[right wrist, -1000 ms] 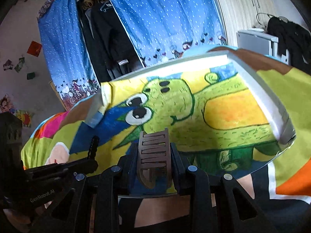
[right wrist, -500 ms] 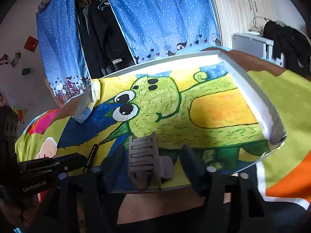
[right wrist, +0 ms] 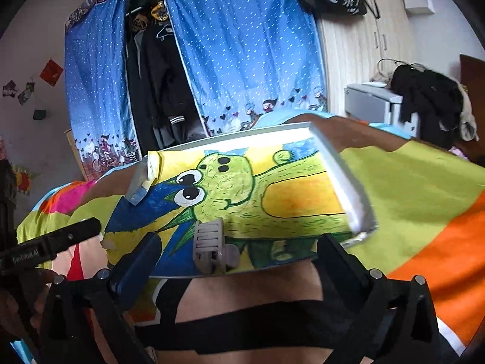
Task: Organize jewelry
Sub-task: 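Open the left tool over the tray while the right tool releases the claw clip, then move both tools back down to the remaining jewelry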
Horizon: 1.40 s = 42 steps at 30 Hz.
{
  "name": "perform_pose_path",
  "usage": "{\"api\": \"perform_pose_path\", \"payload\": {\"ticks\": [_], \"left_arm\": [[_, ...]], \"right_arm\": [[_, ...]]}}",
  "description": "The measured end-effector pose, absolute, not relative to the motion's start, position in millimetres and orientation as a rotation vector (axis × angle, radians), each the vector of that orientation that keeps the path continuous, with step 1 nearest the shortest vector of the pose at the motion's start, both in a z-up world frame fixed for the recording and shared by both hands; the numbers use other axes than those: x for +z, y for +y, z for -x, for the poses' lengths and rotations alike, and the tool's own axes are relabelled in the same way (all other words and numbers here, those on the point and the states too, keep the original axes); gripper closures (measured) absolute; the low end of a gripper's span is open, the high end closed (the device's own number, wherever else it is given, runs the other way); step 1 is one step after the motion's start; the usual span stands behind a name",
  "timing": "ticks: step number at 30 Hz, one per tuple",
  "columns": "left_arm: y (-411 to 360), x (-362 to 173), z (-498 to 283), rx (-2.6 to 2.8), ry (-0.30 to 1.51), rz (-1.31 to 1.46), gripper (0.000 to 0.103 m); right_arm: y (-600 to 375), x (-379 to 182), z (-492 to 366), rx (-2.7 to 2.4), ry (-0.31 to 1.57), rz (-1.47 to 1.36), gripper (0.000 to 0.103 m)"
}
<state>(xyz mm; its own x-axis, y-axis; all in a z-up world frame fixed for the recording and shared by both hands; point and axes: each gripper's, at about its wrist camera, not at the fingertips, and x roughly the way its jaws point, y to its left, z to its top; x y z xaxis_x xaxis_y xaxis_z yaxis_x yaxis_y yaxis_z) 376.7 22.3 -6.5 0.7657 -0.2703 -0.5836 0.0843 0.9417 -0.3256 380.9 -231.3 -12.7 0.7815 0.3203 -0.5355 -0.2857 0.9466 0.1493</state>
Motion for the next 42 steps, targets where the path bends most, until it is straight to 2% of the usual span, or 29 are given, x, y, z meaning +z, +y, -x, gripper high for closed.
{"api": "perform_pose_path", "payload": {"ticks": [4,6,7,13,29,42], "left_arm": [[28,5,-354,-0.177,0.641,0.299,0.018],[29,9,-342,-0.176,0.629,0.300,0.010],[29,11,-336,-0.174,0.622,0.297,0.003],[25,18,-290,-0.192,0.556,0.231,0.002],[-11,-44,-223,-0.283,0.682,0.092,0.002],[-29,-90,-212,-0.340,0.829,-0.006,0.002]], "right_arm": [[-237,0,-357,0.335,0.572,-0.052,0.000],[-237,5,-344,0.349,0.569,-0.037,0.000],[-237,7,-338,0.354,0.564,-0.030,0.000],[-243,13,-283,0.356,0.513,-0.012,0.000],[-261,-34,-197,0.293,0.554,0.056,0.000],[-271,-103,-175,0.281,0.777,0.027,0.000]]}}
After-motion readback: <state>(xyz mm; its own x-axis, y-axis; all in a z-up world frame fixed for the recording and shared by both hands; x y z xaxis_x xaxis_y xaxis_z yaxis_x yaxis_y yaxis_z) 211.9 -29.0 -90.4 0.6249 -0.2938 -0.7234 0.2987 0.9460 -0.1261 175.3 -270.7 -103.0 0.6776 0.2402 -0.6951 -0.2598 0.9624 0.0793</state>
